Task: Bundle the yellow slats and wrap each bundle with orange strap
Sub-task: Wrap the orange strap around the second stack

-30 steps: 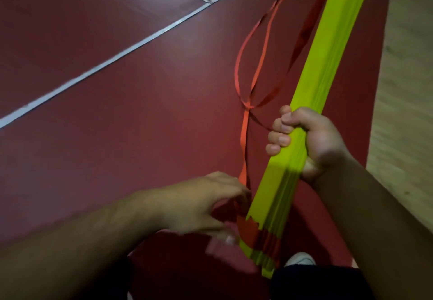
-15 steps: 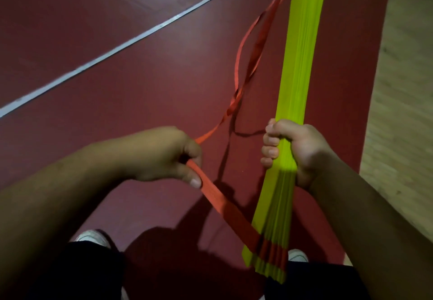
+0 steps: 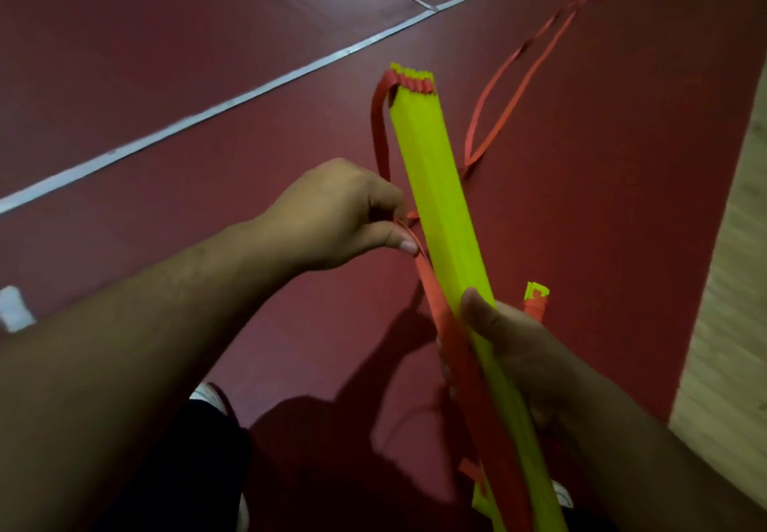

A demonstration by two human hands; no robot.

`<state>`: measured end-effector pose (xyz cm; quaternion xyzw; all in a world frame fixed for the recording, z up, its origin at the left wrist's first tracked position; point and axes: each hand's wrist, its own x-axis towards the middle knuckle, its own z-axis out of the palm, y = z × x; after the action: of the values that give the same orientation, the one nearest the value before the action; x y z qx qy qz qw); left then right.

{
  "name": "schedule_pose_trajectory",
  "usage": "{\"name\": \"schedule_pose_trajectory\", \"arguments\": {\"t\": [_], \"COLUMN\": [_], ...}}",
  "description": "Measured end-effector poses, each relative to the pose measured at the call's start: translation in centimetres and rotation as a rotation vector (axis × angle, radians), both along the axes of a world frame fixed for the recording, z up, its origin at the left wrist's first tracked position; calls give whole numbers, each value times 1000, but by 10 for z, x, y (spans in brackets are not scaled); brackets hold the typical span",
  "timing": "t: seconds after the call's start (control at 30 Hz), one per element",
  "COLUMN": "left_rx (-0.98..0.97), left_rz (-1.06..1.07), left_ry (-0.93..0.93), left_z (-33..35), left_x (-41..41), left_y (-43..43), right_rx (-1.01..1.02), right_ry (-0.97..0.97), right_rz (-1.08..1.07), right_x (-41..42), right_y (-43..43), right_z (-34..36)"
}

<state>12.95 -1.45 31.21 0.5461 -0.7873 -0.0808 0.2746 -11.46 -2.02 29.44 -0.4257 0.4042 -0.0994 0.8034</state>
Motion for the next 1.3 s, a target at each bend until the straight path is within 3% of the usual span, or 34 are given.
{"name": "schedule_pose_trajectory", "arguments": {"t": [0.17, 0.33, 0.43, 0.53, 0.6, 0.7, 0.9, 1.17, 1.3], "left_rx": [67, 242, 420, 632, 645, 597, 542, 507, 458], "left_rz": [188, 343, 198, -122, -185, -176, -158, -136, -35], "left_ry": [-89, 47, 290, 740, 848, 874, 848, 889, 735], "left_z": [-14, -17, -19, -20, -18, -18, -18, -12, -12], "left_x": [-4, 4, 9, 8, 5, 0, -14, -25, -13], "left_y": [-4, -4, -5, -2, -1, -2, -5, -8, -7], "right_rx": [-74, 53, 103, 158, 184, 106, -266, -321, -379], "right_ry": [134, -46, -130, -185, -221, -153, 39, 32, 123], "right_rz": [71, 35, 89, 157, 207, 237, 157, 98, 39], "right_x": [11, 10, 8, 5, 2, -2, -3, 9, 10], "right_y": [7, 8, 11, 10, 7, 1, -13, -6, -7], "right_z": [-5, 1, 4, 5, 6, 10, 9, 8, 11]}}
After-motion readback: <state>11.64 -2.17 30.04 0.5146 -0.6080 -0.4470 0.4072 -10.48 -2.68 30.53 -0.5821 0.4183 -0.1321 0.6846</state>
